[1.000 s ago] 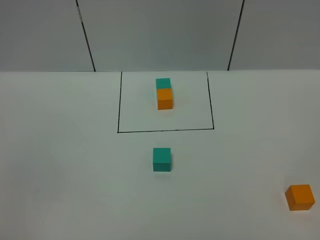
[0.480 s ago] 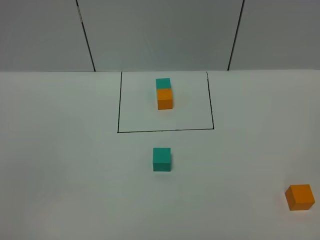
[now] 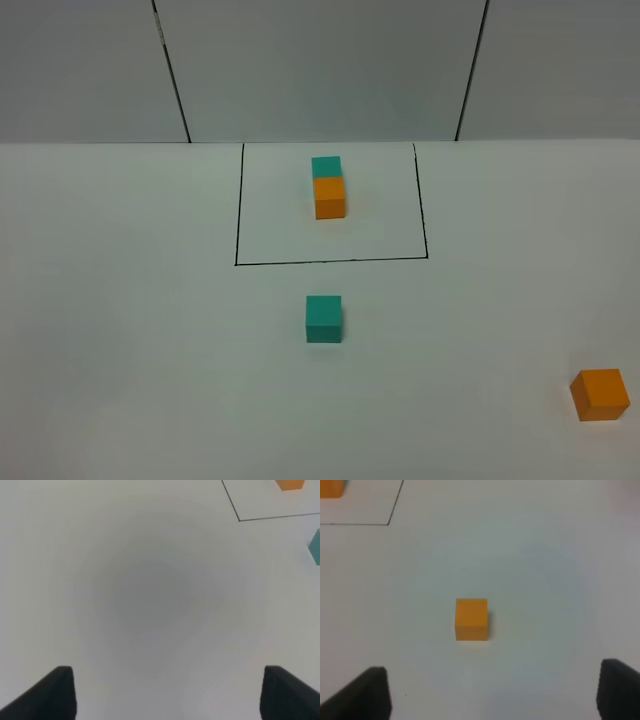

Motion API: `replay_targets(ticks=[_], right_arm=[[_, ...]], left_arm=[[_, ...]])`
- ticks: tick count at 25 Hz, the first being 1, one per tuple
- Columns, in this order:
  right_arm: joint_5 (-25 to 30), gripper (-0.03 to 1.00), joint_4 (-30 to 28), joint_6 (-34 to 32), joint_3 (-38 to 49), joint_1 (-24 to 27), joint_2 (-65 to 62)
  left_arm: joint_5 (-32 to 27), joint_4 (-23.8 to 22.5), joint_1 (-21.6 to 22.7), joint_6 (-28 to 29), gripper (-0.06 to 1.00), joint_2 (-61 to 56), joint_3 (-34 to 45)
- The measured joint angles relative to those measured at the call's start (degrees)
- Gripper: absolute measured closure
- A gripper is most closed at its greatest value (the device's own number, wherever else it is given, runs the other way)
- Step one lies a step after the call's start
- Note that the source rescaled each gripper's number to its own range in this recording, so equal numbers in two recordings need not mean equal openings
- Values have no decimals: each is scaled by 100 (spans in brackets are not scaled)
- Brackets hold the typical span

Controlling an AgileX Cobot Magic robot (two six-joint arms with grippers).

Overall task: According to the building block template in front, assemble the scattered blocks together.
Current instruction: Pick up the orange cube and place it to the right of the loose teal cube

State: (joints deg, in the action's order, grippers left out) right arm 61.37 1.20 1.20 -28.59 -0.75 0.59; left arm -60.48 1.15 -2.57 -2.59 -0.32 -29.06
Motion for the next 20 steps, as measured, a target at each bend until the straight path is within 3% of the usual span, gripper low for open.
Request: replay_targets(ticks=[20], right_arm=[[0, 26, 0, -1, 0, 0, 0]], left_arm=[[6, 0, 0, 0, 26, 0, 0]])
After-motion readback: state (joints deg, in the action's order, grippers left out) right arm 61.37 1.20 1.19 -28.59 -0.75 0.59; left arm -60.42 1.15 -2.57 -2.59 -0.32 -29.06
